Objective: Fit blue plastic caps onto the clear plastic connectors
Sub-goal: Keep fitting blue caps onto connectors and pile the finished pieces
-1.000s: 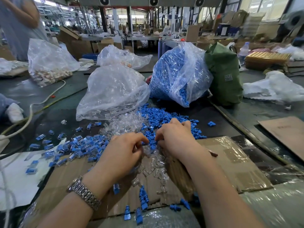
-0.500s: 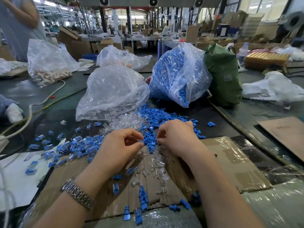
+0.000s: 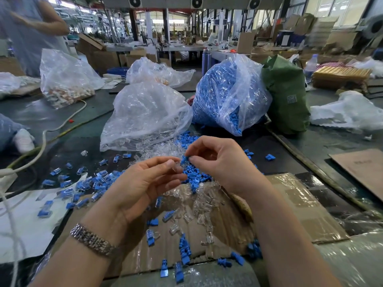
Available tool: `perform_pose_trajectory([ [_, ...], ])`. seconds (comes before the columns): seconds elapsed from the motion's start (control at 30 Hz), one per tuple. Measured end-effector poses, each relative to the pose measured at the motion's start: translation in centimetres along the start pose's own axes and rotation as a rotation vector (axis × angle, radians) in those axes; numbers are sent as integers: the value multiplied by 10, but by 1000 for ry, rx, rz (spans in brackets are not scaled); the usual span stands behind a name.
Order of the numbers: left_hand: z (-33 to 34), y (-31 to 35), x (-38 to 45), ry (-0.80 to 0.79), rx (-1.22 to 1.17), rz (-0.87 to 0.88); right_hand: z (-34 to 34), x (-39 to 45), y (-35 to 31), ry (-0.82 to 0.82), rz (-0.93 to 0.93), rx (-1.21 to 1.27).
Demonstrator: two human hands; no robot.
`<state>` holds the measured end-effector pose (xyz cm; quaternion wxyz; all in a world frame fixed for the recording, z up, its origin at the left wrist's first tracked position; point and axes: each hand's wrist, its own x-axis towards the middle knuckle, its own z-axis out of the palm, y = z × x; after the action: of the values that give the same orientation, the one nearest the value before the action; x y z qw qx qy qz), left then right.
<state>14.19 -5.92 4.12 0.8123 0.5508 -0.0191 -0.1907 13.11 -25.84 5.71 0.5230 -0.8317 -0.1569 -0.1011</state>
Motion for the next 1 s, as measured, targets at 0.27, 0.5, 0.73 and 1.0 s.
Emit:
perform_pose_trajectory([
  [0.27, 3, 0, -3, -74, 45, -27, 5, -3, -4, -13, -86, -88],
  [0.5, 0, 2, -4, -129, 75, -1, 3, -3, -4, -10, -100, -118],
  [0.73, -1, 4, -6, -114, 132, 35, 1, -6, -7, -30, -97, -126],
  [1.0, -2, 6, -8, -146, 189, 46, 0, -5, -6, -77, -82, -114],
])
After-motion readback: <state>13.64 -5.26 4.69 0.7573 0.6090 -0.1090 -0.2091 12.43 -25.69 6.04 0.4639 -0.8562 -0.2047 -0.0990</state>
